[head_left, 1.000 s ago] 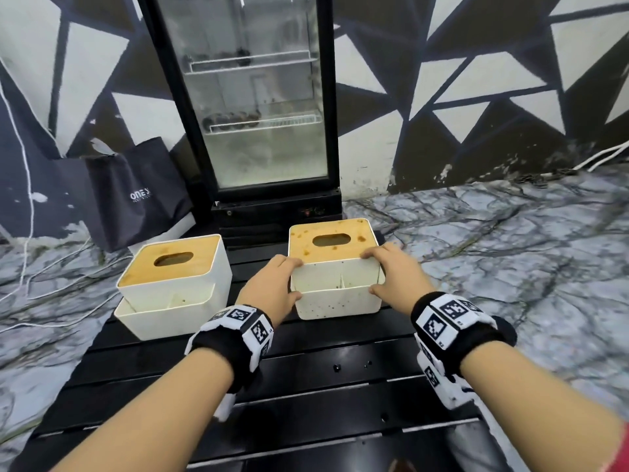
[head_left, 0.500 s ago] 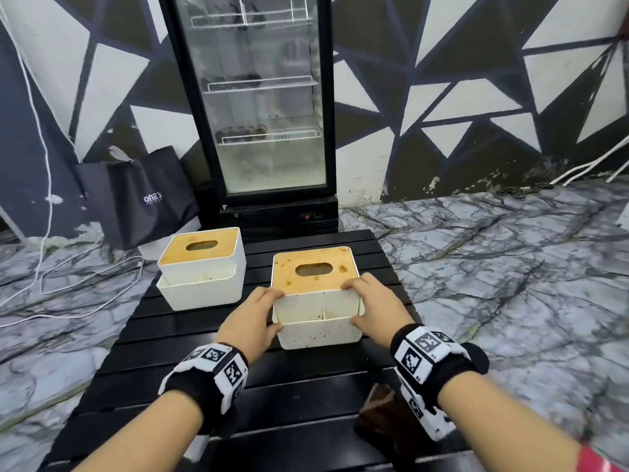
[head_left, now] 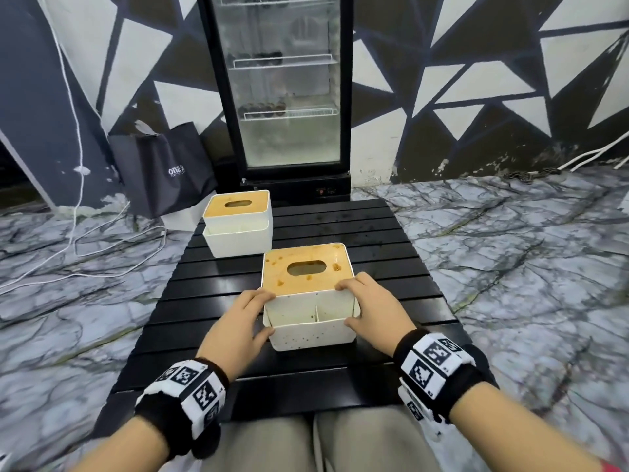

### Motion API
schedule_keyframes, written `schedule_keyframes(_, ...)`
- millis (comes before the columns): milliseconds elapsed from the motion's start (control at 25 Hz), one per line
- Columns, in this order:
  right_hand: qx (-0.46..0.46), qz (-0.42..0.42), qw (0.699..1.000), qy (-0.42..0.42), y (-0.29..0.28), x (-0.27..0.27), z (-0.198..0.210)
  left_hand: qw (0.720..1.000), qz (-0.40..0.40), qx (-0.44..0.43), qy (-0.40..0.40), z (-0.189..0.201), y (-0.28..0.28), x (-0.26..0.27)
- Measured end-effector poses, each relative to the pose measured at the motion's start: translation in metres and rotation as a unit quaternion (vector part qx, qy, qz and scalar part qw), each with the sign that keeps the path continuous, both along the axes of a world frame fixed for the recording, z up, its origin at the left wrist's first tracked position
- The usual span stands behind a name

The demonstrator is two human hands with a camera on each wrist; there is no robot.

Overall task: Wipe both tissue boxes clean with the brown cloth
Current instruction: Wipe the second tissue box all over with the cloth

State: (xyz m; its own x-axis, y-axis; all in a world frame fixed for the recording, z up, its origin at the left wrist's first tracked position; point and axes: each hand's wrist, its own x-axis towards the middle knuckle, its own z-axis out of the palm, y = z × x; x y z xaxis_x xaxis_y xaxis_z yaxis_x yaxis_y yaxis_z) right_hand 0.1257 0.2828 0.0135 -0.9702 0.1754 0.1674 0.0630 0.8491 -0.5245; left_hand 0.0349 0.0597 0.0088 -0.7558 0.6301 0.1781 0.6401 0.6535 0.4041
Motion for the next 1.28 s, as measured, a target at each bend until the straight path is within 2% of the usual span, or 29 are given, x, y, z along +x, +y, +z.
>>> schedule_keyframes(440,-0.027,0.027,0.999,0.036,-0.041,0.039,-0.007,1.0,-0.007,-0.023,0.001,0.004,-0.05,0.032)
schedule_keyframes(520,-0.103,0.03,0.993,0.05,-0.034,0.039,-0.006,0.998,0.005,-0.061,0.02,0.011,-0.046,0.034)
schedule_keyframes(600,-0.223,-0.012,0.97,0.092,-0.015,0.038,-0.004,0.993,0.024,-0.104,0.054,0.02,-0.034,0.033)
schedule_keyframes(640,-0.251,-0.039,0.961,0.108,-0.004,0.037,-0.005,0.991,0.025,-0.116,0.064,0.024,-0.025,0.032)
schedule_keyframes(720,-0.202,-0.069,0.974,0.081,0.02,0.034,-0.013,0.987,0.013,-0.137,0.077,0.027,-0.002,0.029)
schedule_keyframes(840,-0.05,-0.045,0.996,-0.056,0.043,0.026,-0.03,0.981,-0.001,-0.18,0.072,0.025,0.037,0.025)
schedule_keyframes(1000,0.047,-0.021,0.979,-0.197,0.054,0.017,-0.044,0.976,-0.007,-0.215,0.015,0.023,0.079,0.026)
schedule_keyframes(1120,0.056,-0.004,0.972,-0.226,0.057,0.014,-0.051,0.98,0.01,-0.198,-0.003,0.021,0.091,0.027)
schedule_keyframes(1280,0.065,0.001,0.979,-0.194,0.052,0.016,-0.054,0.986,0.024,-0.162,-0.013,0.021,0.096,0.027)
